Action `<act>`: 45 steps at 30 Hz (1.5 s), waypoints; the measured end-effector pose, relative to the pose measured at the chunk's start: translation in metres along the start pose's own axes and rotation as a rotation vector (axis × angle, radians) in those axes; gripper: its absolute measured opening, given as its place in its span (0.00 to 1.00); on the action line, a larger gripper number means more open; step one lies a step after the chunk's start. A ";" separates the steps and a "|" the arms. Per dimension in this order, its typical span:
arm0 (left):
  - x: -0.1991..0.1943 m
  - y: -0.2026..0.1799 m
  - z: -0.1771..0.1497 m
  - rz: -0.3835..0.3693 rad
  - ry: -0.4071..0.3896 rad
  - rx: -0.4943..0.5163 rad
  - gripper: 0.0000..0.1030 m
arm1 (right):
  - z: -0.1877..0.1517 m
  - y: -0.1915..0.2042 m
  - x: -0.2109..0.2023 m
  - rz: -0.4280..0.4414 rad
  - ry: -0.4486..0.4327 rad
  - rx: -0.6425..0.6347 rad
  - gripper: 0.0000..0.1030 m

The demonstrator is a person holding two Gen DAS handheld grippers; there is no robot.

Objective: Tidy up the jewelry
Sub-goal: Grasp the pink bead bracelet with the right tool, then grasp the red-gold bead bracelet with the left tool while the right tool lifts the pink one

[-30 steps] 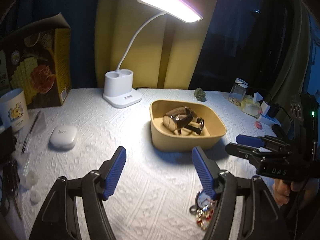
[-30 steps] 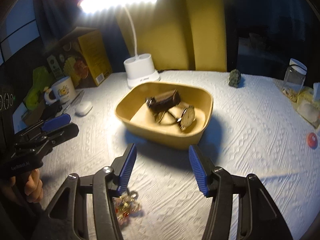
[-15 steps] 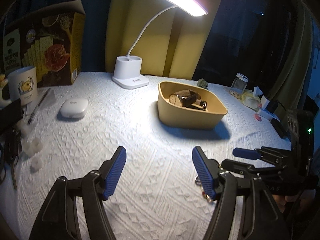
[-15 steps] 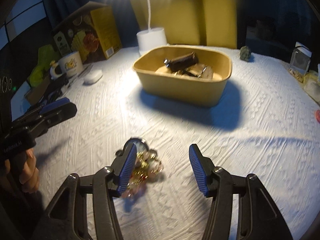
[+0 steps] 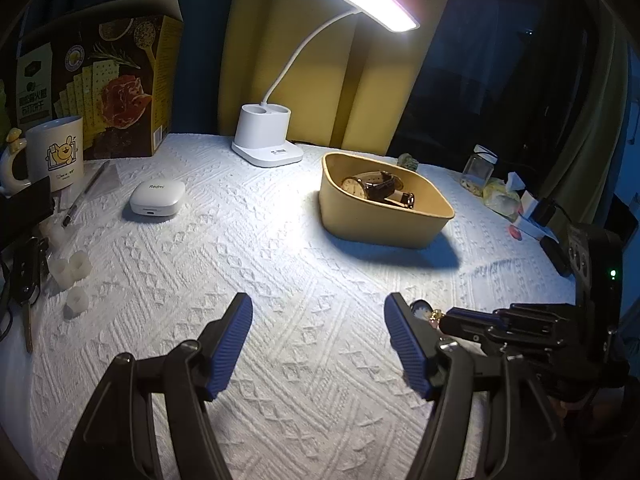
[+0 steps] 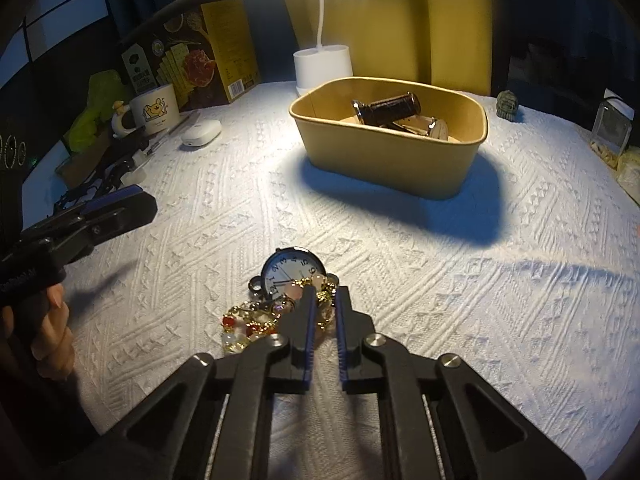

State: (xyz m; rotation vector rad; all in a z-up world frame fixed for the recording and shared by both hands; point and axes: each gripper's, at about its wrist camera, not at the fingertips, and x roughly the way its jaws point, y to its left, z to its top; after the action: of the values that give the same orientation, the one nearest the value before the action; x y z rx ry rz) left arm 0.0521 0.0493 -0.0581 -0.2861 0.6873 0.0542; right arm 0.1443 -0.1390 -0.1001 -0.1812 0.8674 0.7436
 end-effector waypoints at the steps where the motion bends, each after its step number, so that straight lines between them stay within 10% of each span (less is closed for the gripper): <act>1: 0.000 -0.001 -0.001 0.000 0.002 0.002 0.66 | 0.000 -0.001 0.000 -0.001 -0.002 0.000 0.05; 11: 0.004 -0.011 -0.006 0.005 0.024 0.017 0.66 | -0.002 -0.011 -0.010 0.002 -0.013 0.016 0.01; 13: 0.003 -0.010 -0.005 0.004 0.023 0.015 0.66 | -0.002 -0.011 -0.008 0.017 -0.004 0.027 0.14; 15: 0.003 -0.010 -0.005 0.004 0.022 0.012 0.66 | -0.001 -0.012 -0.008 0.037 -0.008 0.040 0.61; 16: 0.003 -0.010 -0.005 0.003 0.021 0.011 0.66 | -0.001 -0.012 -0.008 0.057 -0.019 0.053 0.62; 22: 0.001 -0.005 -0.004 0.000 0.020 0.004 0.66 | 0.002 -0.004 0.003 0.045 -0.010 0.049 0.57; 24: 0.001 -0.003 -0.004 0.000 0.020 0.001 0.66 | 0.002 -0.002 0.008 0.033 0.006 0.042 0.33; 31: 0.003 -0.001 -0.006 -0.003 0.030 -0.006 0.66 | 0.001 0.001 -0.002 0.024 -0.021 0.012 0.06; 45: 0.017 -0.033 -0.013 -0.027 0.087 0.074 0.66 | -0.003 -0.029 -0.051 -0.009 -0.127 0.060 0.05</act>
State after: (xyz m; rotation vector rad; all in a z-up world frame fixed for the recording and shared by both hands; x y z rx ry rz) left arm 0.0621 0.0137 -0.0703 -0.2275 0.7695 -0.0091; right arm 0.1399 -0.1877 -0.0687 -0.0837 0.7669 0.7116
